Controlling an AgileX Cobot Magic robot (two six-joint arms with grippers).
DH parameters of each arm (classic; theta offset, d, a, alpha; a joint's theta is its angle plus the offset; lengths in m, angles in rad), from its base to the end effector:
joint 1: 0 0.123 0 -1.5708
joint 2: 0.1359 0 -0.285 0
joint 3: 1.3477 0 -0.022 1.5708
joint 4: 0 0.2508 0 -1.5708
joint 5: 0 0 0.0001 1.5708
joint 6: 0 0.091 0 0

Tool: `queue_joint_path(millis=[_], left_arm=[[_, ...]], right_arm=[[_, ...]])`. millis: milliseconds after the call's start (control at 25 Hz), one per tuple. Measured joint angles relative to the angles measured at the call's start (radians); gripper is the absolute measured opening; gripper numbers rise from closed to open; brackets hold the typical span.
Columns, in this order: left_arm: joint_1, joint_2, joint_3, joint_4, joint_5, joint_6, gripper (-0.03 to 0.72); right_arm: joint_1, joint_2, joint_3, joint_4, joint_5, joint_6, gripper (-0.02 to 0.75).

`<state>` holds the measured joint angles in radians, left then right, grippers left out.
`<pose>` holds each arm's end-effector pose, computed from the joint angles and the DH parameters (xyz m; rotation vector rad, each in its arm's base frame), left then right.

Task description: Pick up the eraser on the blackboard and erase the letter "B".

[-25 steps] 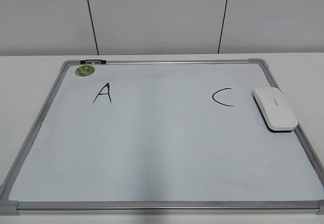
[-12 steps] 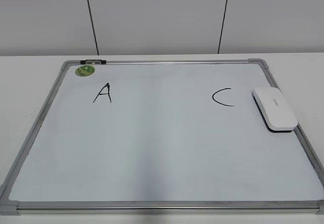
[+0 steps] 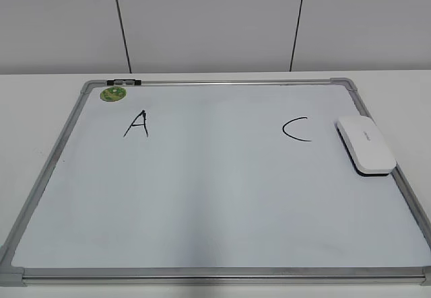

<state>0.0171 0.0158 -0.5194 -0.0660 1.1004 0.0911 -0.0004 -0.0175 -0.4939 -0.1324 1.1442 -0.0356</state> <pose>-0.0063 -0.0055 0.2797 0.0817 2.0770 -0.0134 -0.0109 -0.0109 0.2695 -0.0234 2.1138 -0.1816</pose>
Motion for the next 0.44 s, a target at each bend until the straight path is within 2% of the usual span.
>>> queue_joint_path(millis=[440], left_arm=[[0.0,0.0,0.0,0.0,0.0,0.0,0.293]], right_arm=[[0.0,0.0,0.0,0.0,0.0,0.0,0.592]])
